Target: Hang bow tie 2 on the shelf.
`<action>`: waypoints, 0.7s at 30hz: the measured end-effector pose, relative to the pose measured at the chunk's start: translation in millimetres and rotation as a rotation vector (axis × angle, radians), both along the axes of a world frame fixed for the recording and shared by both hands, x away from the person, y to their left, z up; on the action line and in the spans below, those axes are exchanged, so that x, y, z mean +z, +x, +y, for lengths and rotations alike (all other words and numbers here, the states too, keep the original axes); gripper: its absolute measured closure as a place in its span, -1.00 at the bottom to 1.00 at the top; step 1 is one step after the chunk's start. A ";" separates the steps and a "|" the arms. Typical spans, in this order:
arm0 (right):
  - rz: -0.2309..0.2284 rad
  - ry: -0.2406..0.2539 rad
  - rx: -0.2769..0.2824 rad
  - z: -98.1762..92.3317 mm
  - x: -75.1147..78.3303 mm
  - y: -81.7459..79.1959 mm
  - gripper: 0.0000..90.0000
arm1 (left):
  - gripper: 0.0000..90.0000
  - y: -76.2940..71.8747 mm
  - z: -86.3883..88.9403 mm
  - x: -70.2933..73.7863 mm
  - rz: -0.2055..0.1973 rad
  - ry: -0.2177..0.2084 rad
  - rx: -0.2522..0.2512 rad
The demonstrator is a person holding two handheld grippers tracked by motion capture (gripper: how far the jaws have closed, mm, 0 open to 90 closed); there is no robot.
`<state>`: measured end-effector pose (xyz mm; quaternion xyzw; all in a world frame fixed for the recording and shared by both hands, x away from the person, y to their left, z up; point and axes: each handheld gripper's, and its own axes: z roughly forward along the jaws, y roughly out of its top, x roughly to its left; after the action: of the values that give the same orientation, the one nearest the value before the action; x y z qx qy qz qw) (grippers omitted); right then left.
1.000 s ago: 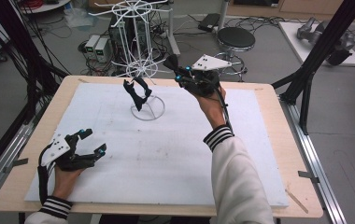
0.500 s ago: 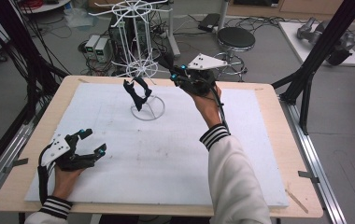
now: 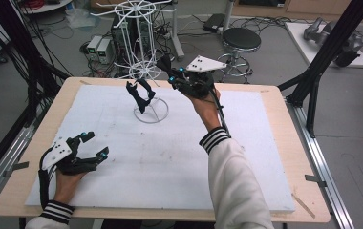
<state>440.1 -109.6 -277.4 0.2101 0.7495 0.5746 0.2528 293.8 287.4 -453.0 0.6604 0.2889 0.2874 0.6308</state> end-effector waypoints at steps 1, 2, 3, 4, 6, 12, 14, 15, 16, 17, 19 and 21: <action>0.002 0.001 0.000 0.4 -0.4 0.3 0.68 | -0.63 0.0 0.0 0.0 0.000 0.000 0.000; 0.003 0.001 0.003 1.3 -1.0 0.8 0.68 | -0.63 0.0 0.0 0.0 0.000 -0.001 0.000; 0.007 0.002 0.004 2.1 -1.4 0.8 0.68 | -0.63 0.0 0.0 0.0 0.000 0.000 0.000; 0.006 0.001 0.005 2.6 -1.9 1.4 0.68 | -0.63 0.0 0.0 0.0 0.000 0.000 0.000; 0.013 0.001 0.007 3.5 -3.2 2.2 0.68 | -0.63 0.0 0.2 0.1 0.001 0.001 -0.002; 0.025 0.007 0.021 6.8 -5.7 5.0 0.68 | -0.63 0.0 0.2 0.0 0.000 0.000 -0.001; 0.030 0.013 0.025 8.3 -5.9 5.6 0.68 | -0.63 0.0 0.1 0.0 0.000 -0.001 0.000; 0.030 0.012 0.026 9.0 -6.0 5.6 0.68 | -0.63 0.0 0.2 0.0 0.000 -0.001 -0.001; 0.031 0.014 0.027 9.6 -6.3 6.1 0.68 | -0.63 0.0 0.0 -0.1 0.000 -0.001 -0.001; 0.037 0.015 0.030 10.0 -6.7 6.5 0.68 | -0.63 0.1 0.2 0.0 -0.002 0.001 0.000; 0.040 0.010 0.031 10.9 -7.8 7.4 0.68 | -0.63 0.1 0.1 0.0 -0.001 -0.001 0.000; 0.045 0.009 0.029 11.2 -8.7 8.2 0.68 | -0.63 0.1 0.2 0.0 0.000 -0.001 -0.001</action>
<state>448.3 -98.5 -286.1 0.2132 0.7554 0.5768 0.2263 293.8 287.6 -453.0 0.6603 0.2884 0.2871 0.6312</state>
